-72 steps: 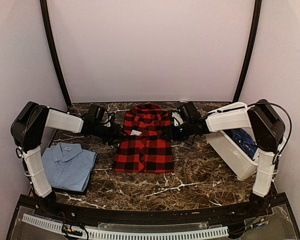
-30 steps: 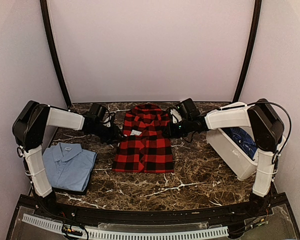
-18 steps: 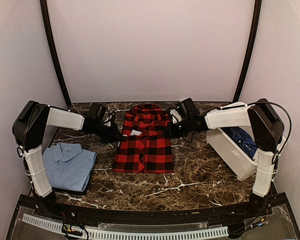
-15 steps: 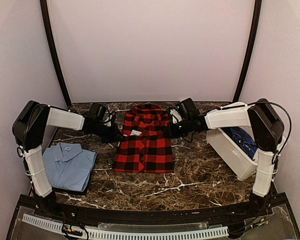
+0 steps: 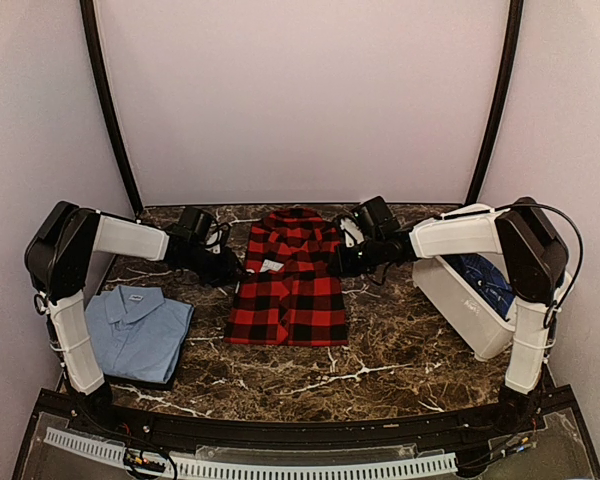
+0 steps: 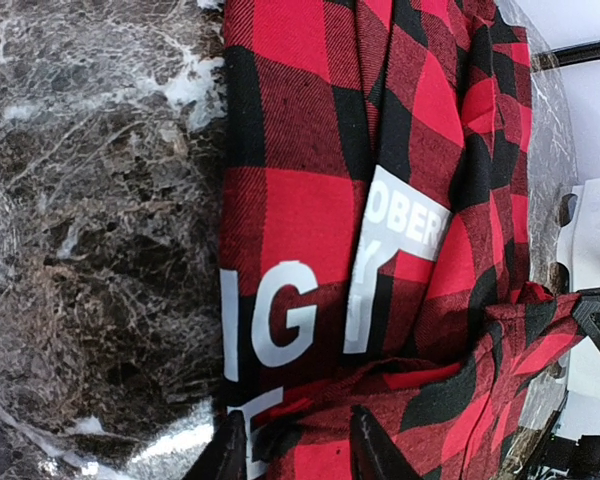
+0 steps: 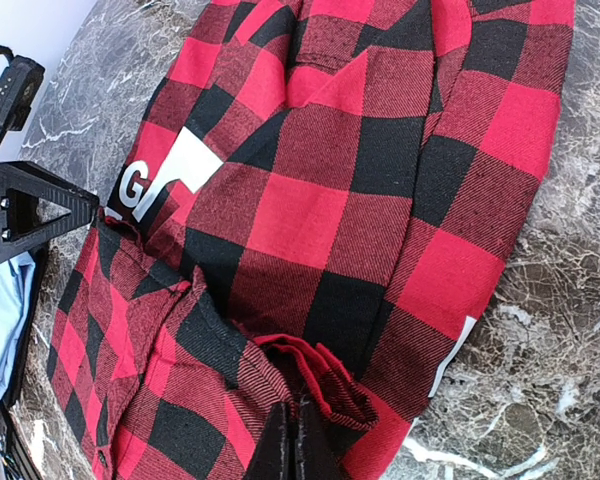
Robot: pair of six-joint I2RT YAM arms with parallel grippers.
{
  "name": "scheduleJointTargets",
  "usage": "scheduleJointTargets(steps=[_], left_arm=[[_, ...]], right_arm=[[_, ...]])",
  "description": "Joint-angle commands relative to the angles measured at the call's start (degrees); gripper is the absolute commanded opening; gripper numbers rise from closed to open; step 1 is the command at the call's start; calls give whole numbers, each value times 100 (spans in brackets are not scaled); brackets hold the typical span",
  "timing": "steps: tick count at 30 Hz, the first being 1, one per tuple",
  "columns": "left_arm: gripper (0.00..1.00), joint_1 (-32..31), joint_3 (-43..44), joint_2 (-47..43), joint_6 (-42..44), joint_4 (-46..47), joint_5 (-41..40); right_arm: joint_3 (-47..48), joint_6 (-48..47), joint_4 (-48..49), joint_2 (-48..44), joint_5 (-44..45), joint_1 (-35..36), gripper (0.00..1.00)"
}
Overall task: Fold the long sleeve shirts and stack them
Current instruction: Smooth out the 2/3-rectangle-folded shirt at the center of the board.
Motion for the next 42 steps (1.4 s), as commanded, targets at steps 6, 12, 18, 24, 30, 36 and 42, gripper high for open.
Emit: scheduleJointTargets(steps=[6, 12, 18, 24, 30, 36, 42], left_arm=[[33, 44, -13, 33, 120, -17, 117], [31, 44, 5, 52, 135, -79, 100], [30, 40, 16, 133, 117, -22, 186], [22, 35, 55, 113, 90, 9, 285], [9, 35, -23, -112, 76, 112, 334], [2, 35, -187, -367, 65, 318, 450], [0, 35, -436, -760, 49, 679, 573]], right_arm=[[148, -65, 6, 3, 53, -43, 0], [211, -74, -21, 34, 29, -48, 0], [229, -91, -36, 45, 40, -44, 0], [255, -108, -37, 78, 22, -45, 0], [271, -198, -94, 80, 86, -35, 0], [256, -353, -164, -43, 282, 35, 0], [148, -598, -106, -359, 691, 232, 0]])
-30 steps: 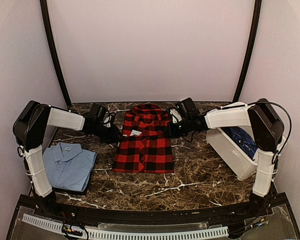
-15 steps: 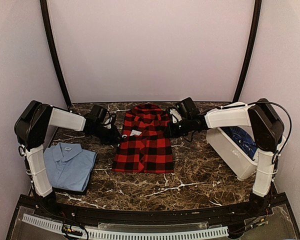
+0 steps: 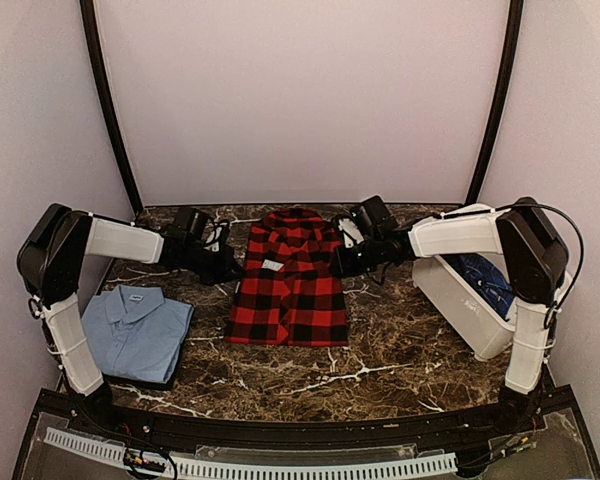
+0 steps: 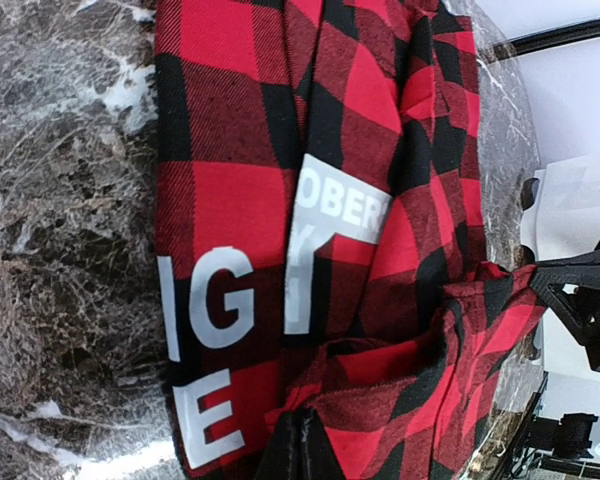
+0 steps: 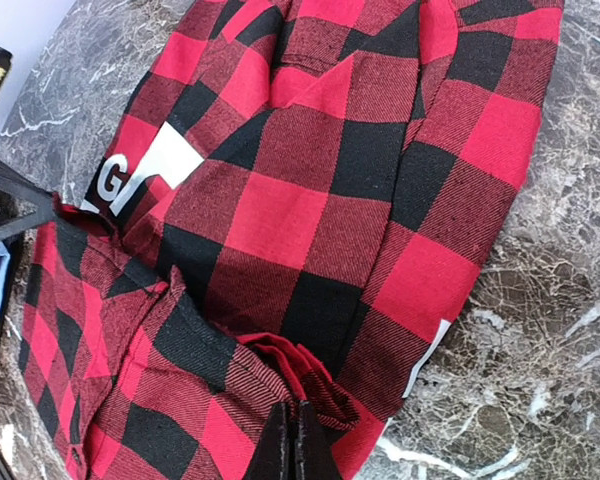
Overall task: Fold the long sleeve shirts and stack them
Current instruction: Smooth out the 2/3-rectangle-folded shirt at the center of the board.
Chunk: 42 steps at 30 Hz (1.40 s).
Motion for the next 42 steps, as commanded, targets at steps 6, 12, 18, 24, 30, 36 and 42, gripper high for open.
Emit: scheduleJointTargets(steps=[6, 12, 18, 24, 30, 36, 42], left_arm=[[0, 35, -585, -992, 130, 627, -17], [0, 35, -618, -739, 116, 682, -255], [11, 35, -251, -106, 67, 374, -588], [44, 43, 45, -142, 211, -84, -1002], [46, 51, 27, -611, 165, -416, -1331], [44, 19, -348, -978, -134, -162, -914], [42, -80, -643, -1175, -275, -110, -653]], right_arm=[[-649, -382, 859, -949, 802, 301, 0], [-547, -479, 926, -570, 927, 285, 0], [211, -178, -92, 185, 1536, 210, 23], [664, 114, -1061, 180, 2292, 144, 50], [765, 267, -1282, -379, 2416, 314, 50], [1299, 205, -1256, 105, 1914, 884, 33], [1919, 277, -1342, 928, 1707, 1102, 18]])
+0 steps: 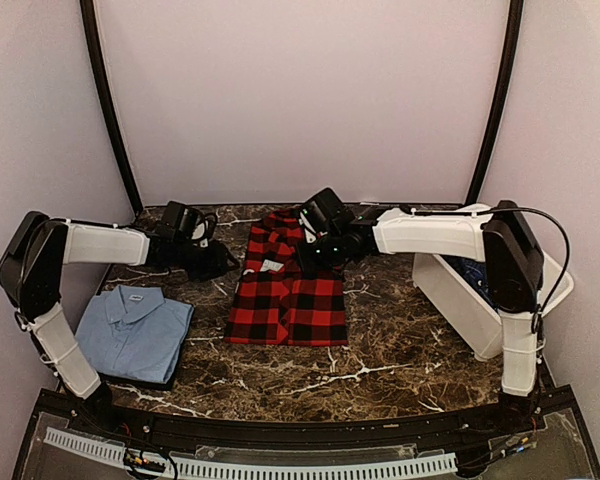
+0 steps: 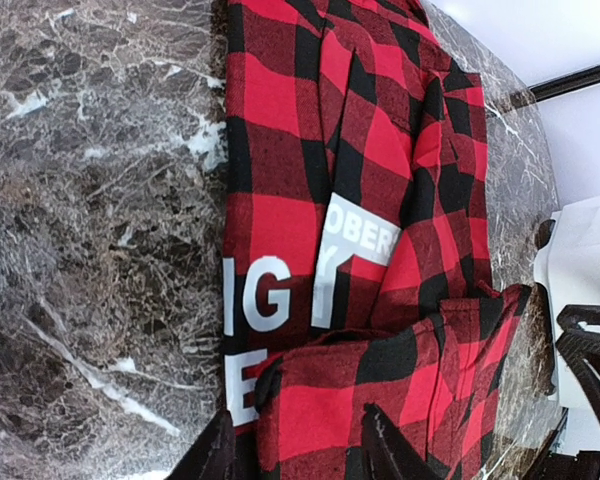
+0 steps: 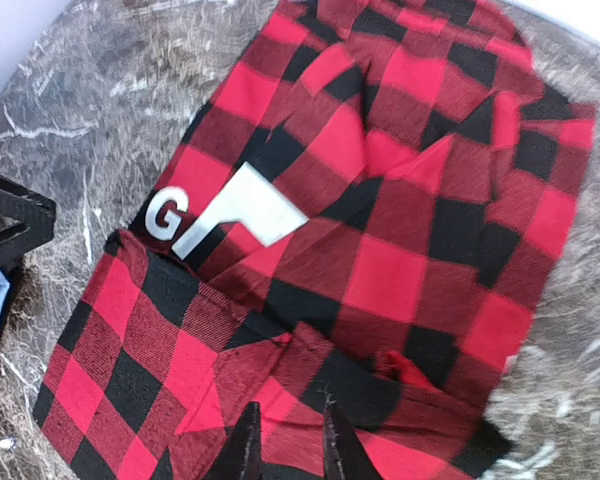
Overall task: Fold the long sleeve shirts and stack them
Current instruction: Smooth out the 2/3-rectangle-folded shirt at the center of the board.
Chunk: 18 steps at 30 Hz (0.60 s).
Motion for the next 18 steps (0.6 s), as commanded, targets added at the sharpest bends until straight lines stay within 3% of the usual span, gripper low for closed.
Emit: scheduleJointTargets(steps=[1, 11, 18], left_arm=[[41, -101, -341, -333, -186, 51, 283], [41, -241, -1098, -623, -532, 407, 379], [40, -325, -1716, -1203, -752, 453, 400]], right_arm=[[315, 96, -74, 629, -234, 40, 18], [784, 95, -196, 1579, -299, -4, 34], [646, 72, -301, 1138, -158, -9, 41]])
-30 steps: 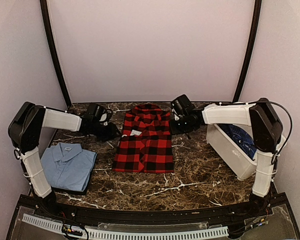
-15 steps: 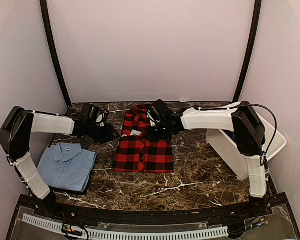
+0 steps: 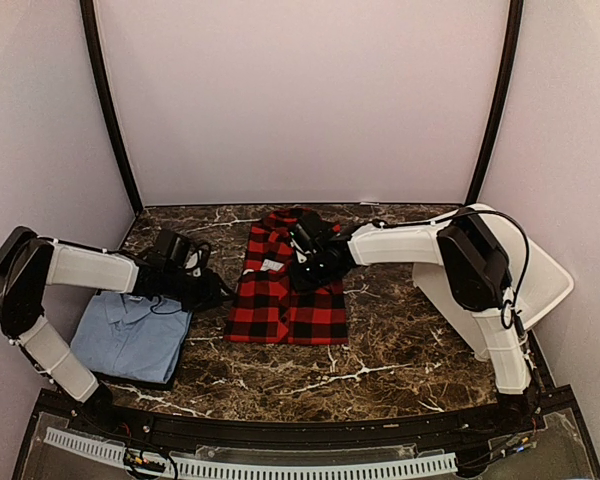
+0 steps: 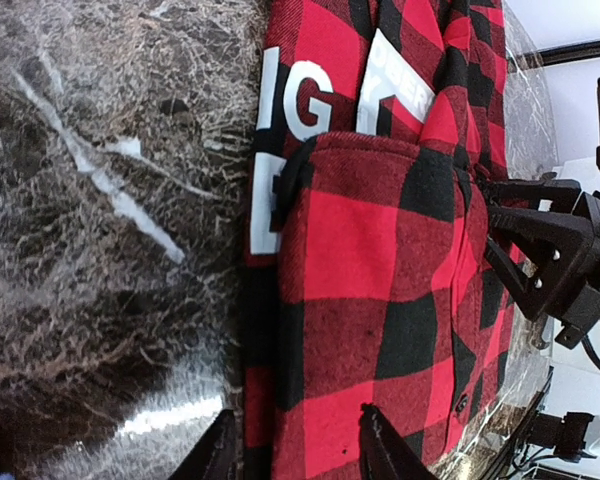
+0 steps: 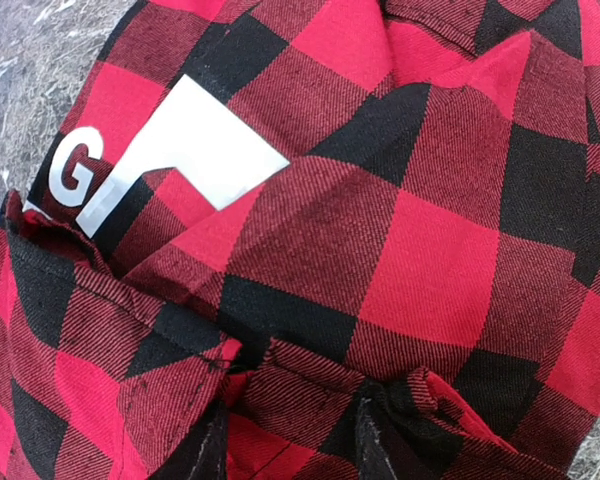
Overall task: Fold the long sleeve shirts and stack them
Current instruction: Smooth out the 2/3-rectangle-folded shirt at the center of the board.
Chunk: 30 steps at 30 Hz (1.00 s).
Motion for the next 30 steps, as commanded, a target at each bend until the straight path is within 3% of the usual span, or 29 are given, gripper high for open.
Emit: scheduleJointTargets(steps=[1, 10, 18, 30], left_arm=[[40, -141, -334, -563, -221, 124, 66], [40, -545, -851, -947, -497, 8, -194], [40, -665, -1168, -1013, -599, 85, -204], [33, -920, -1291, -842, -665, 61, -327]], right_arm=[[-58, -18, -180, -358, 99, -26, 42], [-804, 120, -89, -1386, -8, 17, 46], [-2130, 451, 232, -2146, -222, 60, 35], [-4148, 1278, 454, -3245, -254, 617, 34]])
